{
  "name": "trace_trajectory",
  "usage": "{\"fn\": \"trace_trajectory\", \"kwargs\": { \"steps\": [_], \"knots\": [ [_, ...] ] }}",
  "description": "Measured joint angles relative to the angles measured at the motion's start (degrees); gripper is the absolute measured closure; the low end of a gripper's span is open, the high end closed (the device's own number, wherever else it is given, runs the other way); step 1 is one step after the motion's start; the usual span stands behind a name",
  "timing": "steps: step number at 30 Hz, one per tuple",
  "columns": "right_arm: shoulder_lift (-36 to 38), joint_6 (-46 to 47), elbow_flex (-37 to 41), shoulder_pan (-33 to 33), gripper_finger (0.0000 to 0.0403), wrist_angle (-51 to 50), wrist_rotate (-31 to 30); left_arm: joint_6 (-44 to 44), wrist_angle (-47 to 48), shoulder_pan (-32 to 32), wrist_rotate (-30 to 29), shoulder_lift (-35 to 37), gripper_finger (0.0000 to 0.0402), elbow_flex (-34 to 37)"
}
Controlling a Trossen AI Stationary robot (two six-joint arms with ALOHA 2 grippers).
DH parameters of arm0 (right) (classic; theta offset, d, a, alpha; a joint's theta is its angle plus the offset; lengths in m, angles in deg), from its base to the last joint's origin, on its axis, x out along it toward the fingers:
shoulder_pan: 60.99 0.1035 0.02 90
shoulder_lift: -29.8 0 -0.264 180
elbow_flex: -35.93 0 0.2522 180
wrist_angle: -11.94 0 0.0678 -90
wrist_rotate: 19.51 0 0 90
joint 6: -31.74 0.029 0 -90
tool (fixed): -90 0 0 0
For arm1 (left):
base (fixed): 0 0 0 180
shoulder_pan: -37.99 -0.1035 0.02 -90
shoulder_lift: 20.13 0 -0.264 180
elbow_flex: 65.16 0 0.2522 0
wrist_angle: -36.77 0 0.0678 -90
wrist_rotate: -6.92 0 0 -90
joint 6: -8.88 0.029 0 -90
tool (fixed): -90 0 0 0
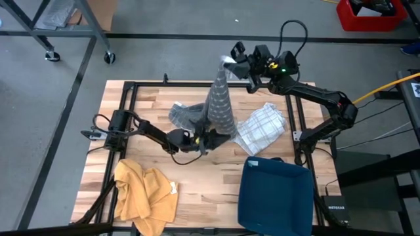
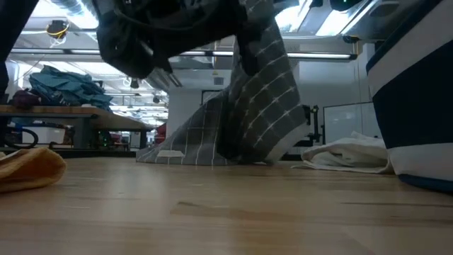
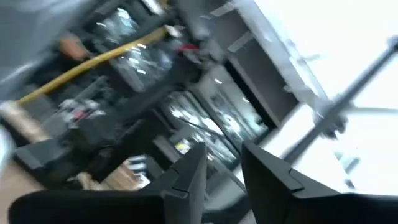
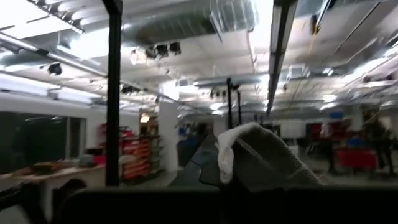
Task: Fold towel
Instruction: Fold the gray kitchen towel
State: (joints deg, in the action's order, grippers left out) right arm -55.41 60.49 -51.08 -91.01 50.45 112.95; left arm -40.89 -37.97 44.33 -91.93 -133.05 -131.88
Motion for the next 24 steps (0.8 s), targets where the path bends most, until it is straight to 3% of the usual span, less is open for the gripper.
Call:
{"fn": "trace_trajectory", "kwargs": {
  "steps": [9, 15, 20, 24],
  "knots": [
    [0.0, 6.45, 0.0, 0.0, 0.0402, -2.71, 18.3, 8.15, -0.44, -0.82, 14.15, 2.98, 0.032, 0.24],
    [0.98, 9.85, 0.0, -0.77, 0.0402, -2.55, 29.33, 7.99, -1.38, -2.7, 20.41, 3.77, 0.0318, 0.24],
    [2.65, 10.32, 0.02, -4.84, 0.0402, -2.75, 25.61, 7.97, -1.51, -5.37, 28.83, 7.57, 0.0318, 0.51],
    [3.63, 12.63, 0.01, -8.51, 0.0402, -2.93, 18.77, 11.3, -1.07, -9.81, 30.51, 12.6, 0.0318, 3.06]
  ]
}}
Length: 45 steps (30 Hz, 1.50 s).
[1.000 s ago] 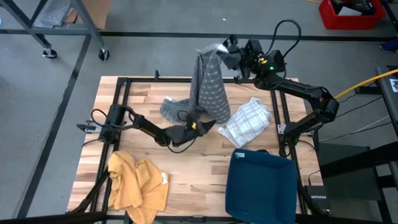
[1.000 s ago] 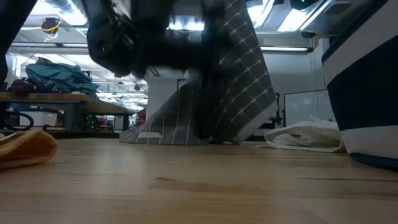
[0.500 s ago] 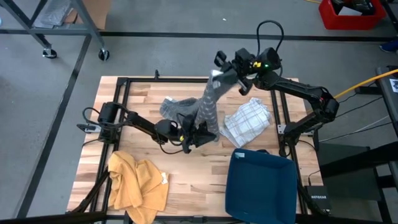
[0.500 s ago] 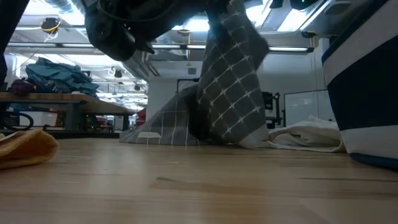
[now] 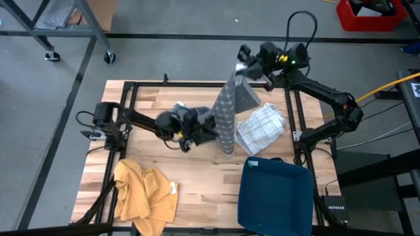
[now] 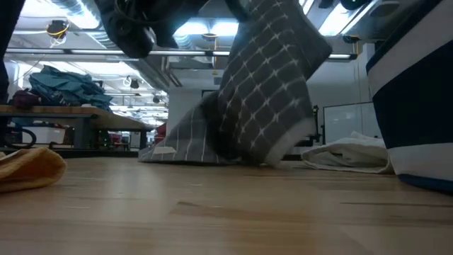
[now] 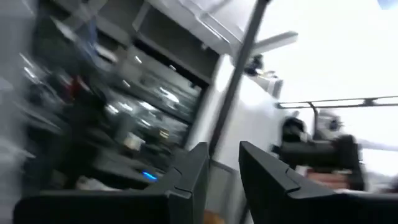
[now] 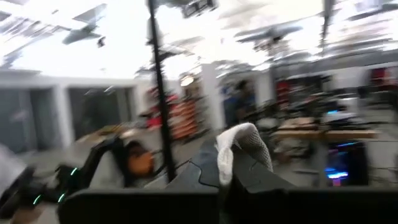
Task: Fold towel
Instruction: Fold the gray kitchen towel
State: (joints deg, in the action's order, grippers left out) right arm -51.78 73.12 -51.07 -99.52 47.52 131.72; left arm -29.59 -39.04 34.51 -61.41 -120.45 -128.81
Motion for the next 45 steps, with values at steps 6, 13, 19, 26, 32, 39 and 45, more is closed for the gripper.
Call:
{"fn": "trace_trajectory", "kwargs": {
  "steps": [6, 13, 19, 26, 32, 39, 45],
  "knots": [
    [-0.02, 4.71, -0.01, -1.63, 0.0402, -9.89, -1.92, 3.66, 1.1, -12.93, 0.13, 9.48, 0.0318, 3.94],
    [-1.43, -8.57, 0.04, 4.3, 0.0402, -35.69, -0.89, 9.65, 7.92, -23.11, -0.4, 14.54, 0.0318, 3.81],
    [-2.02, -23.94, 0.06, 8.51, 0.0402, -41.04, -30.79, 15.21, 19.51, -23.07, -0.06, 14.72, 0.0318, 3.81],
    [-1.99, -26.87, 0.06, 9.4, 0.0402, -42.89, -44.0, 23.49, 21.04, -24.35, -8.73, 14.72, 0.0317, 3.81],
    [-1.99, -26.87, 0.06, 9.3, 0.0402, -40.79, -59.22, 13.33, 34.76, -21.14, -9.05, 14.78, 0.0317, 3.78],
    [-1.99, -29.4, 0.06, 9.25, 0.0402, -32.08, -67.75, 13.95, 54.03, -11.86, -8.39, 14.61, 0.0317, 3.78],
    [-1.99, -29.7, 0.06, 9.27, 0.0402, -29.98, -67.71, 20.02, 66.12, -5.11, -20.36, 14.55, 0.0317, 3.78]
  ]
}}
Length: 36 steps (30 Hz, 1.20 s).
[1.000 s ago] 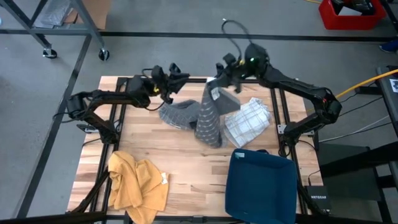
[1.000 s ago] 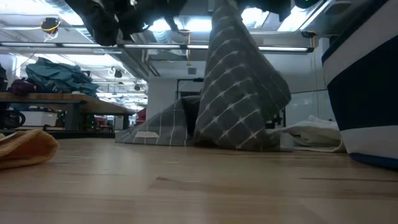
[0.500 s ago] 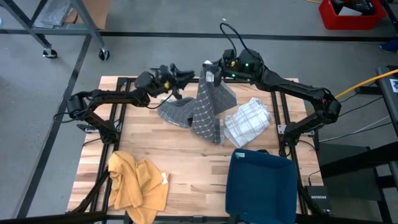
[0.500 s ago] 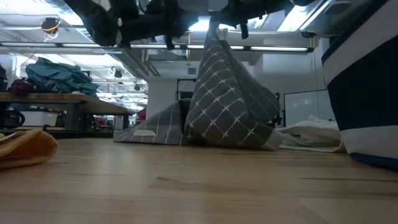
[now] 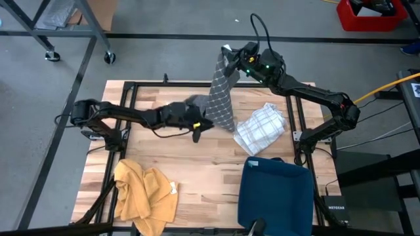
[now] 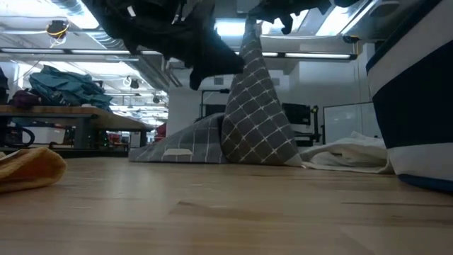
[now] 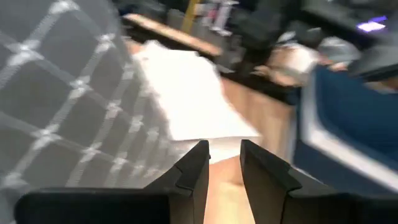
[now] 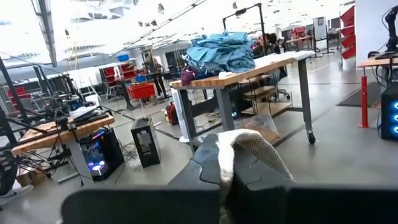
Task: Fold towel
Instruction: Fold the gray kitchen towel
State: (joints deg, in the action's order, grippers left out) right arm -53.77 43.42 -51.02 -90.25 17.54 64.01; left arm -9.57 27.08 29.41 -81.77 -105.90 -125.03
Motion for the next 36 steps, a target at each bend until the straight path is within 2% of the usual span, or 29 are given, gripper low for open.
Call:
{"fn": "trace_trajectory", "kwargs": {
  "steps": [4, 10, 14, 17, 21, 26, 31, 34, 36],
  "knots": [
    [0.0, -0.02, 0.0, 0.0, 0.0402, -0.36, 0.0, 3.99, -0.74, 1.86, -10.47, -1.9, 0.0317, 0.0],
    [0.0, 0.35, 0.0, 0.04, 0.0402, -0.27, 5.18, 5.23, -7.48, 1.26, -15.9, -9.92, 0.0317, -0.02],
    [0.0, 1.81, 0.0, 0.04, 0.0402, -0.53, 9.15, 1.53, -7.52, 0.69, -27.52, -14.19, 0.0318, -0.02],
    [0.09, 1.84, 0.0, 0.04, 0.0402, -2.31, 9.84, -3.78, -4.36, 0.22, -36.01, -14.6, 0.0318, -0.02],
    [0.14, 2.0, 0.0, 0.04, 0.0402, -6.82, 10.08, -5.34, -1.45, -0.28, -44.58, -14.1, 0.0318, -0.02],
    [0.15, 7.22, 0.0, 0.82, 0.0402, -16.59, 12.07, 2.25, -1.09, -2.58, -45.67, -14.01, 0.0318, -0.02],
    [0.15, 7.74, 0.0, 3.24, 0.0402, -28.16, 12.5, 10.32, -0.5, -5.32, -45.73, -14.01, 0.0318, -0.02],
    [0.15, 5.76, 0.0, 4.63, 0.0402, -33.56, 10.32, 11.91, 3.37, -7.43, -45.69, -14.01, 0.0318, -0.02],
    [0.15, 4.45, 0.0, 5.25, 0.0402, -35.58, 8.18, 9.77, 6.86, -8.67, -45.66, -14.01, 0.0318, -0.02]
  ]
}}
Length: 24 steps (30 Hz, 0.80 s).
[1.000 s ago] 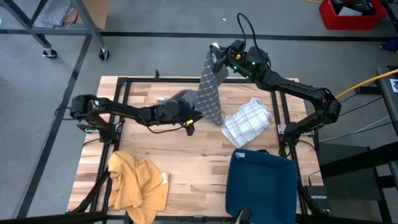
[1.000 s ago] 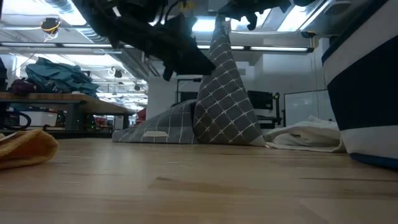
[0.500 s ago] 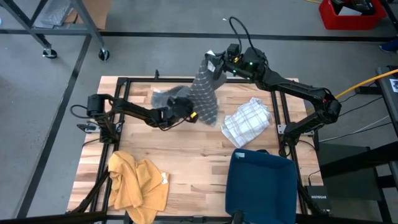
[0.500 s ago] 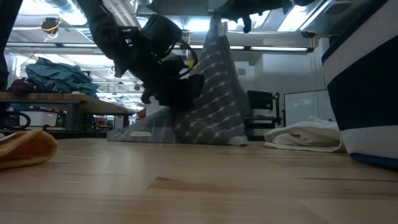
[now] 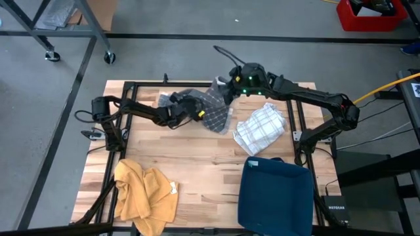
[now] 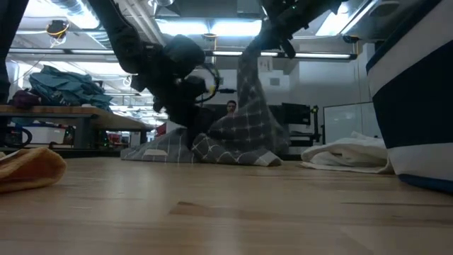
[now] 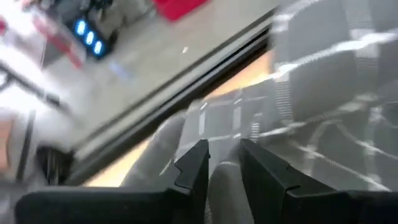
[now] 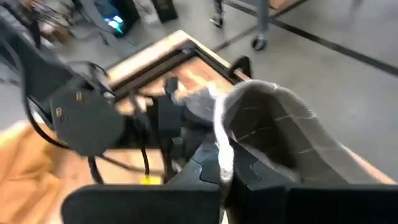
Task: Fold towel
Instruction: Fold the gray kitchen towel
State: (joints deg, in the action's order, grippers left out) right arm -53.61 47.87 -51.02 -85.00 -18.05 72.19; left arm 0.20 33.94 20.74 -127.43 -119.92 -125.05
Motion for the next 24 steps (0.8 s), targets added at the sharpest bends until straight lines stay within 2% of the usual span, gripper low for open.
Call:
{"fn": "trace_trajectory", "kwargs": {
  "steps": [2, 4, 7, 9, 24],
  "knots": [
    [0.0, -1.07, 0.0, 0.17, 0.0402, -0.62, -2.32, -6.0, 1.91, -0.61, 2.76, 0.46, 0.0324, 0.03],
    [0.0, -1.81, 0.0, 0.09, 0.0402, -0.65, -3.66, -10.53, 0.21, -0.2, 11.37, 1.38, 0.0339, 0.07],
    [0.0, -3.08, 0.0, -0.02, 0.0402, -0.73, -4.87, -10.62, -7.22, 1.82, 25.99, 1.88, 0.0371, 0.0],
    [0.0, -4.15, 0.0, -0.02, 0.0402, -0.75, -5.9, -10.05, -10.95, 3.54, 30.53, 1.88, 0.0391, 0.0],
    [0.0, -6.13, 0.0, -0.02, 0.0402, -0.73, -6.91, -7.6, -12.58, 10.99, 30.73, 1.88, 0.0397, -0.04]
  ]
}}
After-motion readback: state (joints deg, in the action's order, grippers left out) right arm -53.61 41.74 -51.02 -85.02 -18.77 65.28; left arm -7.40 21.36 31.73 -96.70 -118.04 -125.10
